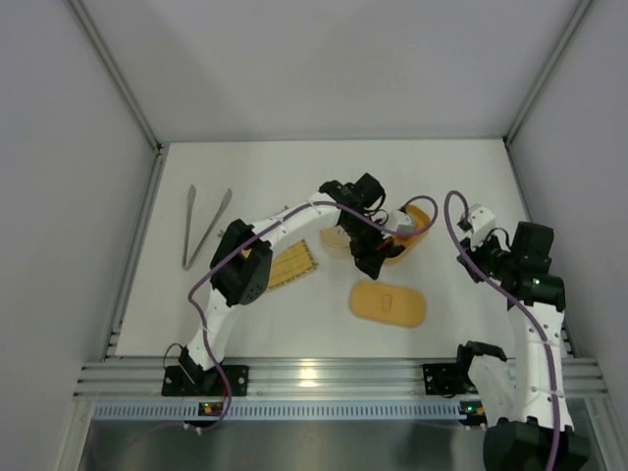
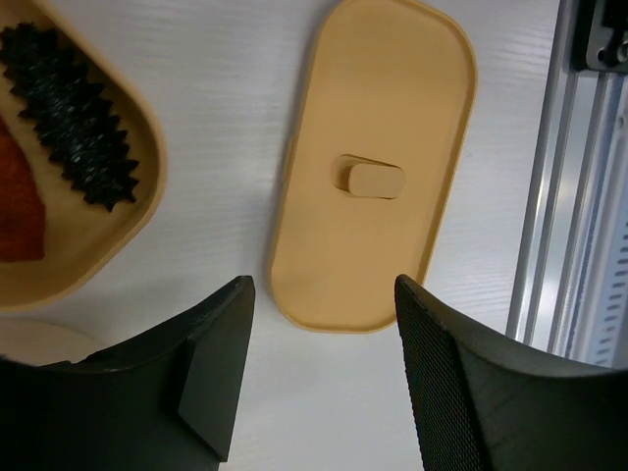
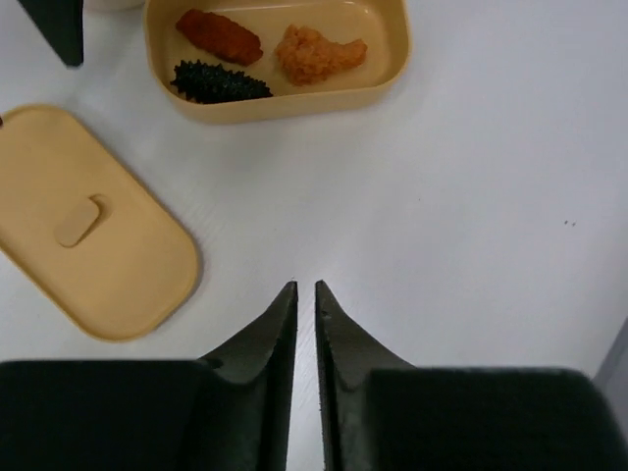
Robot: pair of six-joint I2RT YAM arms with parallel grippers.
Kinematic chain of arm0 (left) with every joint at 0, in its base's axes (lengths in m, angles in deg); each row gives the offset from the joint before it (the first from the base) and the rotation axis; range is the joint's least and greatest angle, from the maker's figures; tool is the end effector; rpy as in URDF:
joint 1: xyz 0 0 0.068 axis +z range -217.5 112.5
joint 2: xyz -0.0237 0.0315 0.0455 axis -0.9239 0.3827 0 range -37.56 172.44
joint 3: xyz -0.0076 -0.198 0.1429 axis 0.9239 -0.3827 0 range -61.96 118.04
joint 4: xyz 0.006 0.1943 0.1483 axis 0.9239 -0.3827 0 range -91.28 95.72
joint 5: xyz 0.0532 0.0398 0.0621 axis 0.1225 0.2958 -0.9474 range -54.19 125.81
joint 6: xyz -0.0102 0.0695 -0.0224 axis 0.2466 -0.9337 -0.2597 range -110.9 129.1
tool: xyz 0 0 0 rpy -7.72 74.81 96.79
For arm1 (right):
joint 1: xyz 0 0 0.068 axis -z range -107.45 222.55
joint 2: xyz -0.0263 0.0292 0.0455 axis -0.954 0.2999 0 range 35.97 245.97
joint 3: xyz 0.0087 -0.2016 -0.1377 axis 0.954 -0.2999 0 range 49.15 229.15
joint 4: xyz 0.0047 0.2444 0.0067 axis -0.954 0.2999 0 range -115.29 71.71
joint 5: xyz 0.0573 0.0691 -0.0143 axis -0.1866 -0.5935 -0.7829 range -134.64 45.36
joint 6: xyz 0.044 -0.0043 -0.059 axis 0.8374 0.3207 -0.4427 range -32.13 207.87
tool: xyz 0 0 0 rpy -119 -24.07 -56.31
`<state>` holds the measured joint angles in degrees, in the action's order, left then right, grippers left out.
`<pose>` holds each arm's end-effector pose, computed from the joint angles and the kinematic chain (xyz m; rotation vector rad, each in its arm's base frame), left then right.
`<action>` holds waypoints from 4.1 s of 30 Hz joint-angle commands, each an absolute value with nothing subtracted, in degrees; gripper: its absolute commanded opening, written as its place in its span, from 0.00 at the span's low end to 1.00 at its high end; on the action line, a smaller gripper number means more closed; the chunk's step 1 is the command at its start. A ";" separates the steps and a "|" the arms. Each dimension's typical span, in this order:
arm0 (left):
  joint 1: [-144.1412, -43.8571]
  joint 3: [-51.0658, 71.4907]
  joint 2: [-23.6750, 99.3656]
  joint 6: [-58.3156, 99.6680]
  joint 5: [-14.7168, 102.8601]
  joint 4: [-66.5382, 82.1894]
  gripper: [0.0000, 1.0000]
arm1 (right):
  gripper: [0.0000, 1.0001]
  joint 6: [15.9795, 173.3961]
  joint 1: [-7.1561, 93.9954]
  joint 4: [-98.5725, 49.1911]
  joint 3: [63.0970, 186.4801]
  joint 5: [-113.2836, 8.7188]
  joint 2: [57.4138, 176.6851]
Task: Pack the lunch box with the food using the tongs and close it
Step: Pick up the box lid from the center of the board, then close the box lid on the packing box.
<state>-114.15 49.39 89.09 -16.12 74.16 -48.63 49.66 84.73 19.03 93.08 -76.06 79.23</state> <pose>0.2723 -0.3440 0.1849 1.7478 2.1200 -1.0285 0.1699 -0.0039 0.2494 -0.7500 2.0738 0.1582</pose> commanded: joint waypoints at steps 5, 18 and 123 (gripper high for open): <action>-120.50 50.98 88.74 -28.34 67.01 -51.41 0.64 | 0.47 59.04 99.42 16.89 98.09 -88.83 87.37; -121.38 53.71 95.41 -30.55 64.38 -46.32 0.60 | 0.76 55.36 117.11 26.57 104.70 -101.59 102.59; -111.01 63.99 100.25 14.63 45.22 -23.90 0.00 | 0.76 54.39 117.11 23.32 102.42 -101.33 106.46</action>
<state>-111.14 62.07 99.86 11.40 46.16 -27.40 55.95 116.56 26.13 102.10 -99.16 106.03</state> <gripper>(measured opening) 0.021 0.755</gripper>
